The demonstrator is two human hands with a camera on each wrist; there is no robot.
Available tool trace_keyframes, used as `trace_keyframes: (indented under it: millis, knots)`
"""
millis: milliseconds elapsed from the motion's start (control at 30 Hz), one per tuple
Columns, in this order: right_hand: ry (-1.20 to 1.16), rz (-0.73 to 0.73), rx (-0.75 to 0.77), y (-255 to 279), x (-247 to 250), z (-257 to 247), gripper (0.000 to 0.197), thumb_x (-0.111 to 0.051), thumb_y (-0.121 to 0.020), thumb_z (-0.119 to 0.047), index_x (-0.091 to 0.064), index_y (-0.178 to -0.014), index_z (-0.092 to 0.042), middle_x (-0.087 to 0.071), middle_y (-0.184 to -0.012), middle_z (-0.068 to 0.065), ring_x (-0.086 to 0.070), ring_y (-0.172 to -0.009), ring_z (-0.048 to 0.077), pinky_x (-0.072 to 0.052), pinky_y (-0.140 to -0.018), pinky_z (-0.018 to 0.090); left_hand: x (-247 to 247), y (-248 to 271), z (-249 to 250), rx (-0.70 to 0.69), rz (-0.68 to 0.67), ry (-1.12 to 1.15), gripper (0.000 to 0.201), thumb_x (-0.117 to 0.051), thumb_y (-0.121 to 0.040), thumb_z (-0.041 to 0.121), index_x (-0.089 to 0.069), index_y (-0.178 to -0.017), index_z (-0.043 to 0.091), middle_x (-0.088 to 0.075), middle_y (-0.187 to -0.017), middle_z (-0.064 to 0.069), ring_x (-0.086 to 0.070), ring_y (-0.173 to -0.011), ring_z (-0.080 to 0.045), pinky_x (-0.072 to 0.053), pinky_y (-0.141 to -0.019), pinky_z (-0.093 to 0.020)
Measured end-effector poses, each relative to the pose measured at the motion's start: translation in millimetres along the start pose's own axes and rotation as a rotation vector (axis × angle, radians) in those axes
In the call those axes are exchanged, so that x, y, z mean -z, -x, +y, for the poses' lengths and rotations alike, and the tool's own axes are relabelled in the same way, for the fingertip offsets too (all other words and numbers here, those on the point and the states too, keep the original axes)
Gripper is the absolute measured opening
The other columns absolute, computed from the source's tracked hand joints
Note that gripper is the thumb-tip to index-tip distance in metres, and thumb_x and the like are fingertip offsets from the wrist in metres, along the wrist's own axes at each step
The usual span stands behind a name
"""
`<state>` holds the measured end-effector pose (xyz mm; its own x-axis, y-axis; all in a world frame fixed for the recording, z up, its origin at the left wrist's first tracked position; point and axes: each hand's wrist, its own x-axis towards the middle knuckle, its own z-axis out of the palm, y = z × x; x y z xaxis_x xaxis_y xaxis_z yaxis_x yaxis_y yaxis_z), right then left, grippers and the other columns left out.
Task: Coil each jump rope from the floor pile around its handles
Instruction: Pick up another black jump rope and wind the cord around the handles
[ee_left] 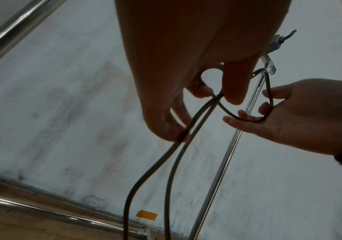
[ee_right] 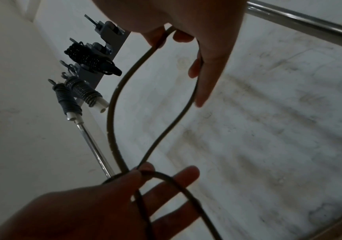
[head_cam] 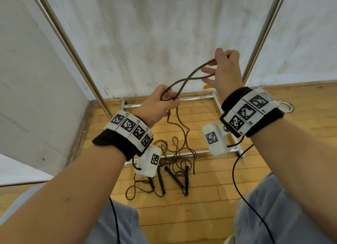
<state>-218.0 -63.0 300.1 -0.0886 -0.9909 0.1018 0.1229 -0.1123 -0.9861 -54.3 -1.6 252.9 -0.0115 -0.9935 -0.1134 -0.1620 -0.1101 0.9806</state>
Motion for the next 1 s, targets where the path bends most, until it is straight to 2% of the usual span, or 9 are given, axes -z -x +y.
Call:
trace_keyframes:
  millis: [200, 333, 400, 467, 567, 667, 767, 933, 1000]
  knots:
    - [-0.145, 0.085, -0.029, -6.8, 8.8, -3.7, 0.021, -0.04, -0.088, 0.0, -0.032, -0.084, -0.02, -0.043, -0.094, 0.007, -0.068, -0.075, 0.021, -0.059, -0.073, 0.036, 1.2, 1.6, -2.6, 0.002, -0.07, -0.161, 0.014, -0.057, -0.094, 0.025, -0.055, -0.107, 0.02, -0.07, -0.083, 0.008, -0.066, -0.093, -0.015, -0.046, -0.09, -0.039]
    - [-0.136, 0.161, -0.027, -11.8, 11.8, -2.5, 0.02, -0.041, -0.091, 0.0, -0.039, -0.095, -0.019, -0.046, -0.096, 0.004, -0.066, -0.079, 0.014, -0.056, -0.07, 0.027, -3.5, 6.8, 1.0, 0.051, -0.181, -0.269, 0.021, -0.046, -0.099, 0.031, -0.058, -0.085, 0.021, -0.052, -0.064, 0.011, -0.048, -0.058, -0.007, -0.045, -0.071, -0.03]
    - [-0.087, 0.074, -0.097, -8.3, 9.7, 2.1, 0.033, -0.054, -0.091, -0.02, -0.038, -0.12, -0.015, -0.051, -0.106, 0.003, -0.061, -0.094, 0.016, -0.055, -0.077, 0.031, -4.9, 7.4, 7.5, 0.103, -0.158, -0.073, 0.028, -0.041, -0.101, 0.032, -0.049, -0.078, 0.018, -0.042, -0.059, 0.011, -0.04, -0.052, -0.008, -0.043, -0.068, -0.03]
    - [0.108, -0.039, -0.227, 3.5, 5.1, 9.7, 0.081, -0.056, -0.08, -0.06, -0.023, -0.143, -0.02, -0.046, -0.134, 0.007, -0.051, -0.116, 0.022, -0.045, -0.098, 0.042, -3.5, 6.7, 16.8, 0.129, -0.075, 0.156, 0.03, -0.038, -0.102, 0.032, -0.043, -0.075, 0.018, -0.037, -0.058, 0.009, -0.037, -0.05, -0.009, -0.04, -0.066, -0.031]
    - [0.364, -0.272, -0.268, 27.2, -5.7, 25.1, 0.111, -0.046, -0.064, -0.084, -0.016, -0.149, -0.018, -0.027, -0.152, 0.011, -0.034, -0.136, 0.026, -0.029, -0.11, 0.05, 1.6, 4.8, 32.5, 0.082, -0.004, 0.42, 0.031, -0.036, -0.102, 0.03, -0.038, -0.073, 0.019, -0.034, -0.06, 0.005, -0.035, -0.052, -0.011, -0.037, -0.063, -0.028]
    - [0.456, -0.71, -0.179, 44.8, -14.3, 42.2, 0.069, -0.06, -0.073, -0.061, -0.054, -0.127, -0.019, -0.058, -0.128, -0.003, -0.052, -0.117, 0.007, -0.038, -0.1, 0.034, 5.7, 7.6, 47.3, 0.022, -0.027, 0.577, 0.033, -0.033, -0.102, 0.031, -0.037, -0.072, 0.019, -0.032, -0.064, 0.003, -0.036, -0.055, -0.012, -0.037, -0.065, -0.029]
    - [0.526, -0.85, -0.113, 57.4, -17.0, 57.6, 0.014, -0.066, -0.081, -0.039, -0.067, -0.079, -0.025, -0.07, -0.078, -0.01, -0.062, -0.077, 0.0, -0.041, -0.081, 0.029, 6.5, 11.3, 57.2, 0.002, -0.022, 0.646, 0.035, -0.031, -0.103, 0.033, -0.038, -0.072, 0.018, -0.032, -0.065, 0.003, -0.037, -0.057, -0.013, -0.039, -0.069, -0.03]
    - [1.044, -1.036, -0.226, 58.3, 0.9, 80.6, 0.032, -0.042, -0.097, -0.038, -0.061, -0.078, -0.023, -0.068, -0.093, -0.001, -0.061, -0.092, 0.017, -0.042, -0.089, 0.036, 33.0, 12.0, 68.0, -0.056, 0.198, 0.758, 0.037, -0.032, -0.103, 0.034, -0.039, -0.07, 0.019, -0.035, -0.062, 0.003, -0.039, -0.055, -0.014, -0.043, -0.075, -0.033]
    - [0.947, -1.052, -0.355, 56.2, 7.7, 77.5, 0.035, -0.036, -0.1, -0.037, -0.056, -0.078, -0.018, -0.07, -0.09, 0.002, -0.065, -0.09, 0.016, -0.045, -0.09, 0.033, 50.2, 9.4, 66.9, -0.063, 0.322, 0.798, 0.034, -0.034, -0.103, 0.034, -0.045, -0.074, 0.018, -0.041, -0.064, 0.002, -0.047, -0.058, -0.016, -0.046, -0.082, -0.036]
